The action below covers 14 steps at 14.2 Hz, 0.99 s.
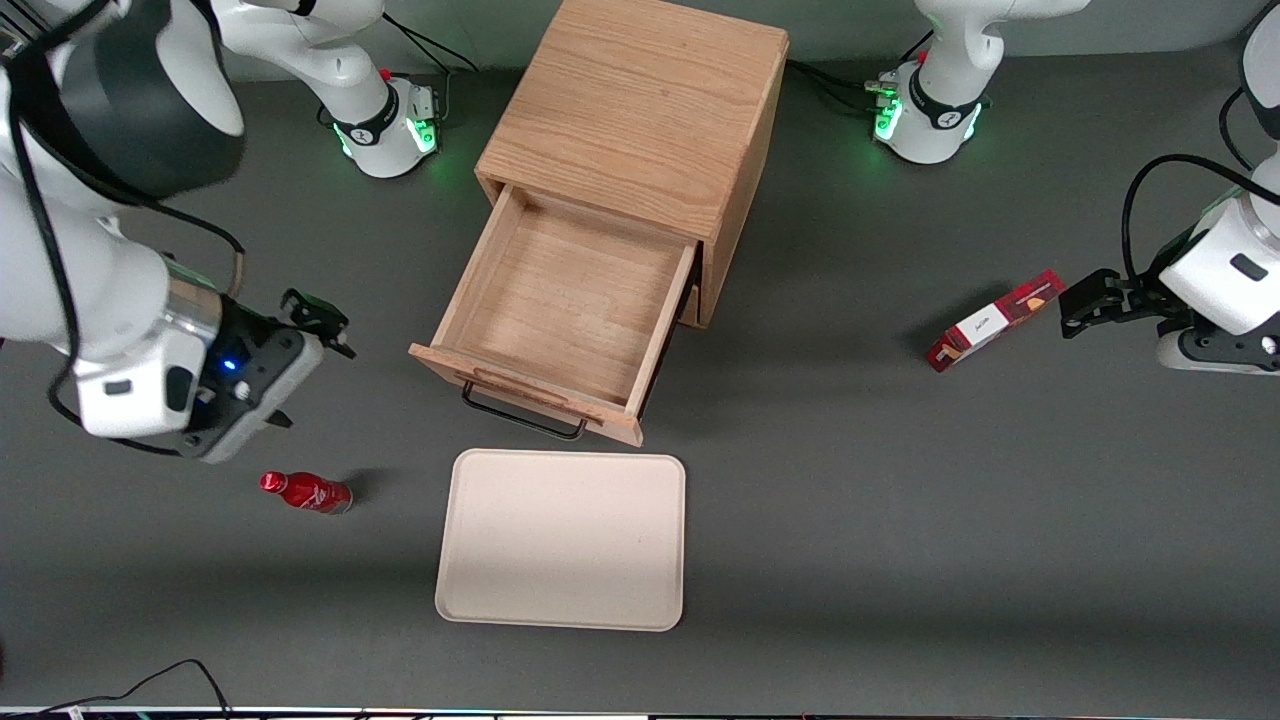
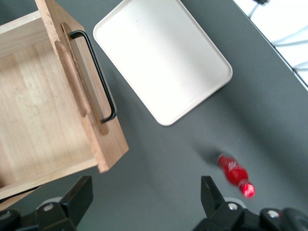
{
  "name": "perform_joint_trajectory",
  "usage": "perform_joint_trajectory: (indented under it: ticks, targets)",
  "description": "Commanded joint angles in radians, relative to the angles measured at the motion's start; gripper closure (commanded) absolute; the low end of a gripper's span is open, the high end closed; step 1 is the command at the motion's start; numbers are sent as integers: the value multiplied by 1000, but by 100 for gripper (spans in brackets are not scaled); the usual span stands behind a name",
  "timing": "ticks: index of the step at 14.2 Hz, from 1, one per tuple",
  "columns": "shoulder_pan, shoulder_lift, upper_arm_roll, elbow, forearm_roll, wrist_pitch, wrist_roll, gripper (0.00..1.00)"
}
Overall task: Close top drawer
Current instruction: 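Move the right gripper toward the open drawer's front panel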
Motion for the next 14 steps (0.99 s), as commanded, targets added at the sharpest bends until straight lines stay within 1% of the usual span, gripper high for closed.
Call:
perform_joint_trajectory:
  ticks: [1, 2, 4, 7, 9, 12, 14]
  targets:
    - [22, 116, 2, 147, 9, -26, -87, 0]
    - [23, 139, 9, 150, 11, -18, -90, 0]
    - [20, 172, 53, 150, 11, -9, -91, 0]
    - [22, 224, 70, 150, 21, 32, -112, 0]
    - [23, 254, 104, 150, 22, 60, -110, 0]
    - [23, 287, 111, 150, 25, 74, -110, 0]
    - [23, 298, 110, 148, 38, 92, -109, 0]
